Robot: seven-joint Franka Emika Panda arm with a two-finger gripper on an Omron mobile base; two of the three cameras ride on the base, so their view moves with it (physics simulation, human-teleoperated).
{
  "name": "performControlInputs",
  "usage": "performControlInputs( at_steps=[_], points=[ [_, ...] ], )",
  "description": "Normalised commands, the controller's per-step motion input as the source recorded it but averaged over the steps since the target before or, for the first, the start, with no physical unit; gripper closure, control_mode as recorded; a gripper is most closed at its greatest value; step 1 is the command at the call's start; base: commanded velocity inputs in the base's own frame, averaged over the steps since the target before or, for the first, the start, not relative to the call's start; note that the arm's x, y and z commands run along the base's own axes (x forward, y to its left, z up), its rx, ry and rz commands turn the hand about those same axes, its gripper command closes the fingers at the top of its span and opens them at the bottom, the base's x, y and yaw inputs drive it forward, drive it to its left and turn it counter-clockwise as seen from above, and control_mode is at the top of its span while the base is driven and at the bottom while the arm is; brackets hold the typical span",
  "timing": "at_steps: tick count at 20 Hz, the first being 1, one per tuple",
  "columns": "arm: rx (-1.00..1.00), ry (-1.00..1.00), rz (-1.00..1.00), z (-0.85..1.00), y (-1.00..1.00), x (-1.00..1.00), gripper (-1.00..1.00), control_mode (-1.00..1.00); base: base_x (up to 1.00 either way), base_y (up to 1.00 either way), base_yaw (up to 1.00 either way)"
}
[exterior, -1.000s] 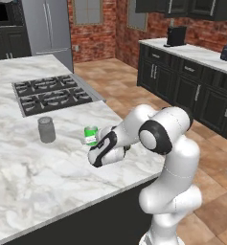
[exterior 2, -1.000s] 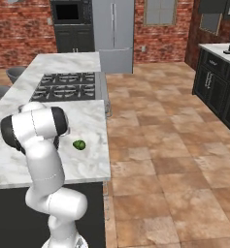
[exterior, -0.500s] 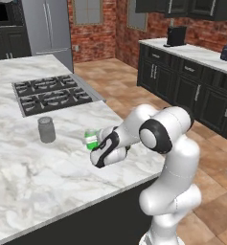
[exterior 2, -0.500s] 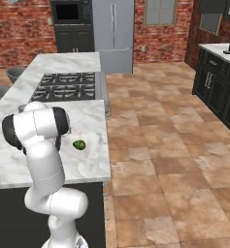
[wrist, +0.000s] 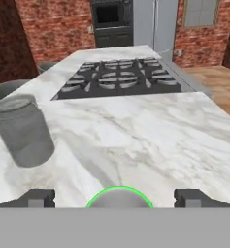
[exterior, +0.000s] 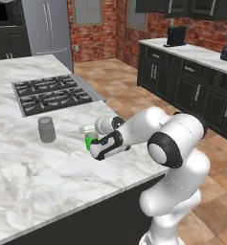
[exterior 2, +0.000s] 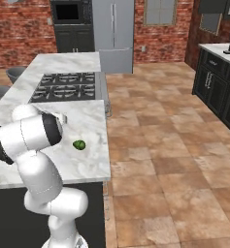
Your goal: Open the cabinet directly in front. Then move the beer and the mug to the dining counter with the jar on it.
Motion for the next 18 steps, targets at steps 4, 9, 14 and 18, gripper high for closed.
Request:
performControlInputs(
  at_steps=[4,9,14,18],
  points=[
    [0.04,0.14,0.0,1.0,0.02,-0.26,-1.0,-1.0,0.0,0.0,0.0],
    [0.11,0.18,0.0,1.0,0.0,-0.68,-1.0,-1.0,0.0,0.0,0.0],
    [0.18,0.13,0.0,1.0,-0.2,-1.0,-1.0,-1.0,0.0,0.0,0.0],
    [0.22,0.13,0.0,1.0,-0.48,-1.0,-1.0,-1.0,0.0,0.0,0.0]
  ],
)
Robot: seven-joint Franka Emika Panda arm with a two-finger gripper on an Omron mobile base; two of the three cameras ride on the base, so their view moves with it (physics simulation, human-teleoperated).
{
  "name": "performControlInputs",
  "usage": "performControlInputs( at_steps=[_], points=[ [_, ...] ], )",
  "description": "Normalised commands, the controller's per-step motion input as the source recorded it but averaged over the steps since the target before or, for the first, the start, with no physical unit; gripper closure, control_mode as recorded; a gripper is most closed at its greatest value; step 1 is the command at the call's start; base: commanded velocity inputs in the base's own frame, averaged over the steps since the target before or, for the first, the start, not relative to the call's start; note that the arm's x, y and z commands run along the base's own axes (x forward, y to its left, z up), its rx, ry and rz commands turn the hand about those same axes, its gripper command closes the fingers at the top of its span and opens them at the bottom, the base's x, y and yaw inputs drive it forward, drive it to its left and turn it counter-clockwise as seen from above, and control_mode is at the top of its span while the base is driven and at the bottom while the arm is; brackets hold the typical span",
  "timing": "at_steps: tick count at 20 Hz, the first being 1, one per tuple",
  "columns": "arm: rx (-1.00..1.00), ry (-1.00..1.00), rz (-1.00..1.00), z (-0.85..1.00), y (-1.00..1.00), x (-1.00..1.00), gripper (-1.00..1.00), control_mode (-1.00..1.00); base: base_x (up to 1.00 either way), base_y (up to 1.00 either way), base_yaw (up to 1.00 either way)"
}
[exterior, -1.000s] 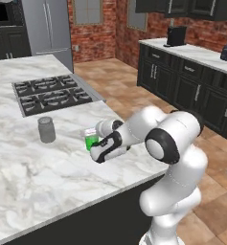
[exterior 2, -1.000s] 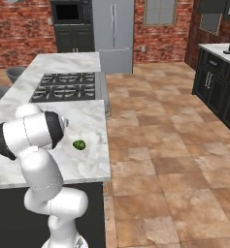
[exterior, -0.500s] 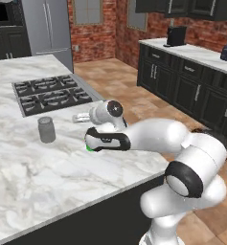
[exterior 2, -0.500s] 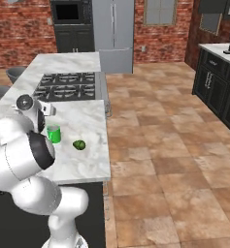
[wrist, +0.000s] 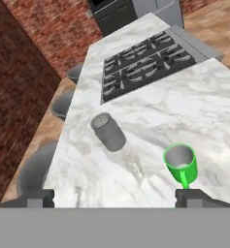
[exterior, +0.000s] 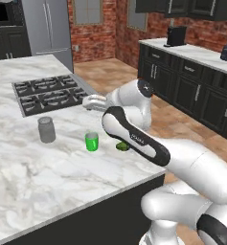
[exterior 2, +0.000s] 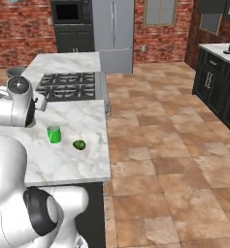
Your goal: Open the cabinet directly in front. Then move the beer and the mug to the dining counter with the jar on it.
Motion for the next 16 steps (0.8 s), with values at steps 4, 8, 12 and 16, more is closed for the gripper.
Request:
performControlInputs(
  at_steps=[4,8,12,16],
  points=[
    [0.06,0.09,0.07,0.87,-0.55,-1.0,-1.0,-1.0,0.0,0.0,0.0],
    [0.0,0.2,0.07,0.76,-0.46,-1.0,-1.0,-1.0,0.0,0.0,0.0],
    [-0.01,0.22,0.05,0.72,-0.42,-1.0,-1.0,-1.0,0.0,0.0,0.0],
    [-0.15,0.33,0.04,0.33,-0.28,-1.0,-1.0,-1.0,0.0,0.0,0.0]
  ],
)
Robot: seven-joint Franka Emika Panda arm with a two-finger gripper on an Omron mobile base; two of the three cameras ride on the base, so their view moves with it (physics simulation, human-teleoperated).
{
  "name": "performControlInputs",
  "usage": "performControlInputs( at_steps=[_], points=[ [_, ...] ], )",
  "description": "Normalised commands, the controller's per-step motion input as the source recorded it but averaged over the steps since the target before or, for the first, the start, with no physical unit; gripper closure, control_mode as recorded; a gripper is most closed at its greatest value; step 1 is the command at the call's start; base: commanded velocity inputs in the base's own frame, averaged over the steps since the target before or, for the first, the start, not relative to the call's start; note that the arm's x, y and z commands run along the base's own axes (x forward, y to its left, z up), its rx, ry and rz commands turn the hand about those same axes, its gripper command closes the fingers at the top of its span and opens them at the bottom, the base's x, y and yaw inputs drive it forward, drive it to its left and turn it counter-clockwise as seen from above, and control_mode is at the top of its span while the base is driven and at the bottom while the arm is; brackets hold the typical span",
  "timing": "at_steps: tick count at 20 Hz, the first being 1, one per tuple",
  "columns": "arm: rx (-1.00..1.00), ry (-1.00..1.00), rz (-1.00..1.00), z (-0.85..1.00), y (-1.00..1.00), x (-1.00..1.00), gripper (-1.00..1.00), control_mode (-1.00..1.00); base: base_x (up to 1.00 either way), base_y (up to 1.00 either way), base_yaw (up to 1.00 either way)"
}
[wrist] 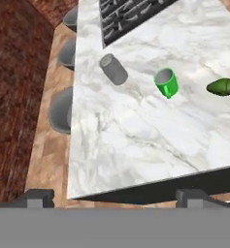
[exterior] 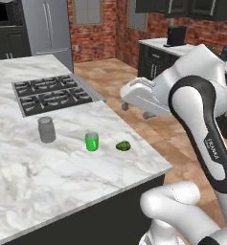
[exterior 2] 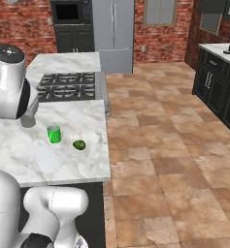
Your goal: Open the cabinet directly in front. Then move the beer and the mug to the dining counter with the jar on it.
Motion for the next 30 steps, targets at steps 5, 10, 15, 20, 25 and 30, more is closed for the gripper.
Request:
performControlInputs(
  at_steps=[5,10,15,20,25,30],
  points=[
    [-0.18,0.19,0.09,-0.02,-0.46,-1.0,-1.0,-1.0,0.0,0.0,0.0],
    [-0.18,-0.26,0.06,-0.28,-0.77,-1.0,-1.0,-1.0,0.0,0.0,0.0],
    [-0.17,-0.67,0.15,-0.35,-1.0,-0.97,-1.0,-1.0,0.0,0.0,0.0],
    [-0.05,-0.23,0.07,-0.15,-0.33,-0.19,-1.0,-1.0,0.0,0.0,0.0],
    [-0.02,0.03,0.0,-0.12,0.0,-0.14,-1.0,1.0,-0.09,0.0,0.0],
    [0.0,0.0,0.0,0.0,0.0,0.0,-1.0,1.0,-0.32,-0.5,-0.02]
  ],
)
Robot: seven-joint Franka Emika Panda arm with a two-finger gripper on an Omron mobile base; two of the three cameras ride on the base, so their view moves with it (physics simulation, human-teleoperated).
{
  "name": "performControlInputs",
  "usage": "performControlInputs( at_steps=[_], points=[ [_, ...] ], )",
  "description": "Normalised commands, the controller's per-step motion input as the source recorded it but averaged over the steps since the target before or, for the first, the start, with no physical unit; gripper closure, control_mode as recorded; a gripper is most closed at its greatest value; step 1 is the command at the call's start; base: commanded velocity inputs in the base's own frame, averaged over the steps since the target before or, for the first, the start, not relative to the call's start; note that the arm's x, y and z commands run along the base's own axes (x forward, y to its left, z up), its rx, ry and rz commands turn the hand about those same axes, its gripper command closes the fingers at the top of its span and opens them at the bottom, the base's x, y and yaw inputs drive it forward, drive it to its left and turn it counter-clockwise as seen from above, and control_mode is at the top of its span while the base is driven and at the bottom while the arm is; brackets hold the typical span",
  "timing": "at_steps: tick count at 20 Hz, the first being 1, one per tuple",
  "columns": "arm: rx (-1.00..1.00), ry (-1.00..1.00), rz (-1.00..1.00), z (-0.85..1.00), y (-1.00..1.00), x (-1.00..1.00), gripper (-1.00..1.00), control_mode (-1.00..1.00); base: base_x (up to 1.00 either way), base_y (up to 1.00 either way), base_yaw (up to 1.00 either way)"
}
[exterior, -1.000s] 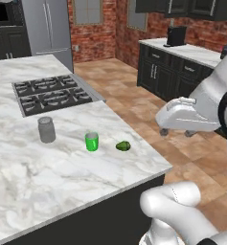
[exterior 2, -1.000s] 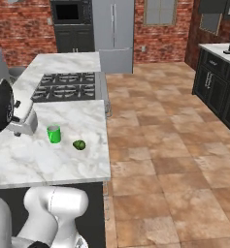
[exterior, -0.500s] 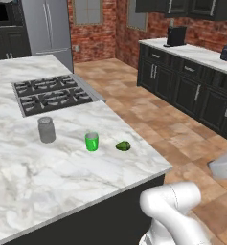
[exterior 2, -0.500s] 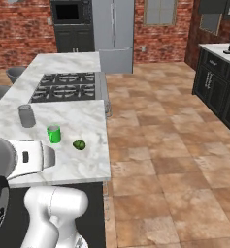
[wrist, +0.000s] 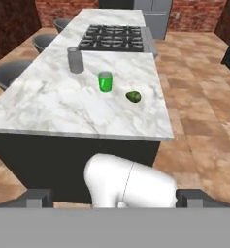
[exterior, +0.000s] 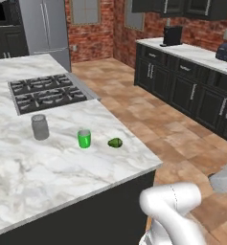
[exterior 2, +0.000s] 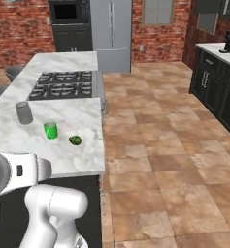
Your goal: Open the cabinet directly in front. Then move the beer and the mug to the dining counter with the jar on it.
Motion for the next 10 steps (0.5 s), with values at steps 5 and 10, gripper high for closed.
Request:
performControlInputs(
  at_steps=[5,10],
  points=[
    [0.0,0.0,0.0,0.0,0.0,0.0,-1.0,1.0,-0.13,-0.9,-0.04],
    [0.0,0.0,0.0,0.0,0.0,0.0,-1.0,1.0,0.24,-1.0,-0.07]
  ],
)
